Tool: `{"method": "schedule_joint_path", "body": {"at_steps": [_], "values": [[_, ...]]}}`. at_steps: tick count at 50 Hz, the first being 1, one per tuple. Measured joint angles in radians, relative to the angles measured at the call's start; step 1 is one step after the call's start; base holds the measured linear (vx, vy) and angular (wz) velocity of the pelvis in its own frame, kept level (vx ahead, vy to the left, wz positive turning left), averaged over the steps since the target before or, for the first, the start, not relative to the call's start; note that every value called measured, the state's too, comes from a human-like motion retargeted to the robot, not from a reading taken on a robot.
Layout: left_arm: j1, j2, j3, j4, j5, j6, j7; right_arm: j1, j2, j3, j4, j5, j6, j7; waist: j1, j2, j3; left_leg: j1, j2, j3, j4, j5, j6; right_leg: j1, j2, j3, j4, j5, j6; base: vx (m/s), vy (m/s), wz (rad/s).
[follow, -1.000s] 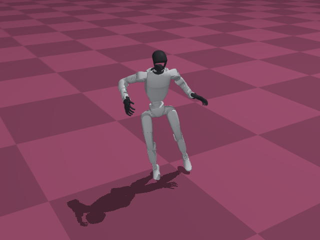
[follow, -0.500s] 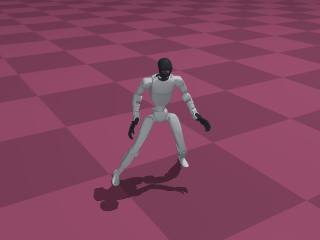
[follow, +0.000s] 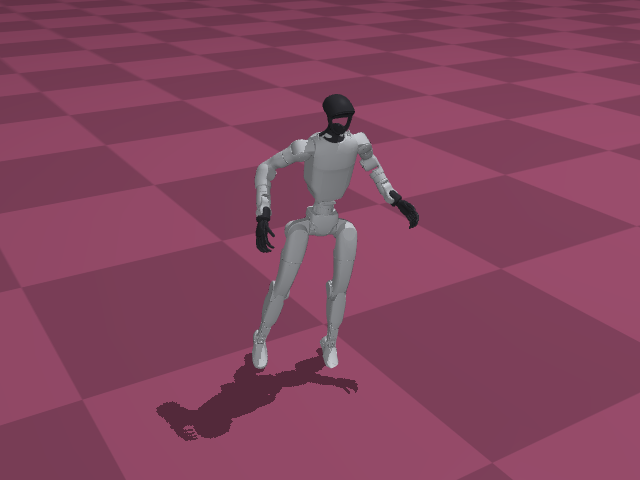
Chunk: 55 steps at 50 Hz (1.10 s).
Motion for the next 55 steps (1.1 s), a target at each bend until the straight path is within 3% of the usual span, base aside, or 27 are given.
{"method": "schedule_joint_path", "body": {"at_steps": [2,5,7,9,12,15,18,20,23,25,27,29,31,33,35,37,38,40,42,44,47,50,53,55], "values": [[0.006,-0.016,0.009,-0.023,-0.010,-0.004,0.032,-0.067,0.020,0.041,0.030,-0.027,0.014,-0.031,0.020,0.002,0.023,-0.020,0.030,0.119,0.091,-0.186,0.082,-0.029,-0.098,-0.025,-0.004,-0.056,0.010,0.21,-1.13,-0.45],[-0.062,-0.048,0.015,-0.016,-0.005,-0.005,0.110,-0.256,0.055,0.139,0.076,-0.084,0.048,-0.121,0.014,-0.038,0.135,-0.142,0.101,0.210,0.513,-0.654,0.227,-0.070,-0.270,-0.016,-0.008,-0.145,0.023,0.12,-1.20,0.02],[-0.172,-0.059,-0.011,0.079,0.038,0.004,0.152,-0.349,0.106,0.203,0.099,-0.137,0.065,-0.195,0.016,-0.064,0.229,-0.246,0.158,0.158,0.799,-0.798,0.235,-0.101,-0.363,0.000,0.004,-0.196,0.023,0.06,-1.20,0.33],[-0.311,-0.082,-0.028,0.244,0.105,0.031,0.158,-0.422,0.180,0.280,0.135,-0.222,0.079,-0.268,0.029,-0.094,0.315,-0.279,0.201,0.121,0.946,-0.836,0.205,-0.155,-0.441,0.021,0.071,-0.223,0.020,0.09,-1.21,0.09],[-0.415,-0.126,0.026,0.431,0.175,0.074,0.148,-0.452,0.276,0.355,0.112,-0.320,0.071,-0.364,0.036,-0.132,0.369,-0.214,0.283,0.090,0.904,-0.778,0.155,-0.263,-0.461,0.076,0.298,-0.280,-0.025,0.24,-1.35,-0.21],[-0.323,-0.145,0.149,0.399,0.121,0.079,0.163,-0.405,0.305,0.330,-0.074,-0.360,0.020,-0.389,-0.022,-0.160,0.347,-0.098,0.398,0.033,0.700,-0.598,0.100,-0.361,-0.382,0.060,0.658,-0.458,-0.060,0.44,-1.51,0.15],[-0.184,-0.121,0.231,0.301,0.013,0.062,0.142,-0.273,0.240,0.235,-0.309,-0.320,-0.038,-0.304,-0.069,-0.213,0.232,0.025,0.485,0.063,0.353,-0.238,0.089,-0.302,-0.278,-0.081,0.659,-0.493,-0.075,0.47,-1.55,0.30],[-0.134,-0.082,0.231,0.257,-0.023,0.057,0.113,-0.120,0.141,0.128,-0.441,-0.250,-0.073,-0.225,-0.063,-0.244,0.145,0.103,0.459,0.088,0.108,-0.049,0.103,-0.201,-0.177,-0.187,0.470,-0.431,-0.091,0.39,-1.44,0.34],[-0.069,-0.050,0.189,0.222,0.017,0.046,0.057,0.194,-0.032,-0.033,-0.513,-0.092,-0.090,-0.039,-0.087,-0.307,0.027,0.043,0.235,0.089,0.141,-0.147,0.100,-0.058,-0.083,-0.218,0.117,-0.095,-0.029,0.26,-1.27,0.74],[-0.066,-0.017,0.170,0.227,0.044,0.034,0.033,0.327,-0.051,-0.072,-0.433,-0.009,-0.080,0.050,-0.073,-0.324,-0.021,0.023,0.158,0.200,0.151,-0.150,0.071,-0.019,0.031,-0.107,-0.079,0.170,0.023,0.11,-1.43,0.18],[-0.048,0.011,0.172,0.245,0.074,0.045,0.003,0.370,-0.118,-0.074,-0.325,-0.039,-0.035,0.145,-0.080,-0.302,-0.058,0.050,0.128,0.307,0.126,-0.083,0.039,-0.021,0.118,0.012,-0.102,0.227,0.023,0.09,-1.38,-0.27],[-0.038,0.033,0.168,0.254,0.077,0.054,-0.018,0.375,-0.122,-0.055,-0.186,-0.092,-0.010,0.163,-0.084,-0.264,-0.076,0.066,0.060,0.299,0.085,0.022,0.035,-0.025,0.111,0.044,-0.078,0.193,0.023,0.10,-0.93,-0.22],[-0.030,0.048,0.151,0.258,0.075,0.057,-0.036,0.355,-0.123,-0.034,-0.054,-0.157,0.010,0.178,-0.105,-0.203,-0.076,0.068,0.009,0.167,0.055,0.091,0.015,-0.030,0.080,0.025,-0.029,0.145,0.016,0.07,-0.87,0.00],[-0.048,0.060,0.106,0.260,0.078,0.052,-0.043,0.330,-0.114,-0.028,0.047,-0.218,0.030,0.196,-0.127,-0.139,-0.053,0.067,-0.024,0.018,0.044,0.078,0.001,-0.020,0.039,0.020,-0.005,0.113,0.017,0.06,-1.00,0.18],[-0.093,0.082,0.050,0.253,0.076,0.046,-0.033,0.297,-0.094,-0.024,0.109,-0.251,0.044,0.213,-0.130,-0.081,-0.017,0.055,0.008,-0.023,0.060,0.006,0.008,-0.035,0.008,0.003,0.022,0.079,0.004,0.02,-1.17,0.02],[-0.131,0.108,-0.005,0.219,0.056,0.040,-0.014,0.283,-0.060,-0.031,0.138,-0.217,0.053,0.184,-0.134,-0.066,-0.009,0.041,0.039,0.091,0.123,-0.203,0.105,-0.048,-0.091,-0.023,0.014,0.039,0.023,0.00,-1.20,-0.06],[-0.175,0.126,-0.039,0.203,0.052,0.040,0.002,0.260,-0.029,-0.037,0.154,-0.177,0.053,0.160,-0.116,-0.066,0.009,0.023,0.072,0.148,0.205,-0.374,0.148,-0.078,-0.141,-0.035,0.049,0.005,0.023,-0.04,-1.27,-0.21],[-0.261,0.161,-0.092,0.189,0.057,0.025,0.018,0.211,0.045,-0.037,0.170,-0.096,0.053,0.105,-0.103,-0.084,0.039,-0.018,0.145,0.177,0.339,-0.642,0.181,-0.078,-0.229,-0.067,0.002,-0.011,0.023,-0.07,-1.35,0.04],[-0.374,0.181,-0.133,0.251,0.083,0.040,0.046,0.109,0.157,-0.009,0.225,-0.042,0.073,0.006,-0.108,-0.140,0.095,-0.105,0.175,0.133,0.576,-0.809,0.201,-0.065,-0.332,-0.009,0.012,-0.043,0.023,-0.06,-1.24,0.66],[-0.492,0.165,-0.142,0.382,0.122,0.084,0.095,-0.045,0.287,0.061,0.323,-0.034,0.103,-0.139,-0.115,-0.203,0.152,-0.173,0.200,0.091,0.768,-0.862,0.189,-0.079,-0.392,0.117,0.113,-0.148,0.013,-0.03,-1.21,0.52],[-0.566,0.095,-0.063,0.518,0.185,0.147,0.169,-0.207,0.392,0.223,0.338,-0.064,0.101,-0.331,-0.074,-0.246,0.188,-0.124,0.315,0.079,0.763,-0.802,0.143,-0.140,-0.350,0.168,0.329,-0.395,-0.019,0.07,-1.39,-0.62],[-0.523,0.051,0.049,0.455,0.174,0.145,0.136,-0.230,0.267,0.333,0.003,-0.290,0.032,-0.283,-0.027,-0.278,0.177,0.009,0.439,0.106,0.550,-0.578,0.156,-0.166,-0.227,0.155,0.442,-0.532,-0.024,0.26,-1.43,-0.78],[-0.402,0.040,0.066,0.327,0.135,0.129,0.081,-0.129,0.079,0.196,-0.383,-0.402,-0.041,-0.161,-0.067,-0.323,0.086,0.107,0.468,0.204,0.251,-0.237,0.168,-0.126,-0.132,0.056,0.395,-0.448,-0.015,0.38,-1.26,0.32],[-0.320,0.026,0.038,0.273,0.156,0.114,0.066,-0.013,0.043,0.100,-0.502,-0.277,-0.074,-0.108,-0.115,-0.355,0.015,0.118,0.372,0.180,0.139,-0.178,0.140,-0.045,-0.092,0.001,0.248,-0.292,-0.002,0.32,-1.05,1.10]]}}
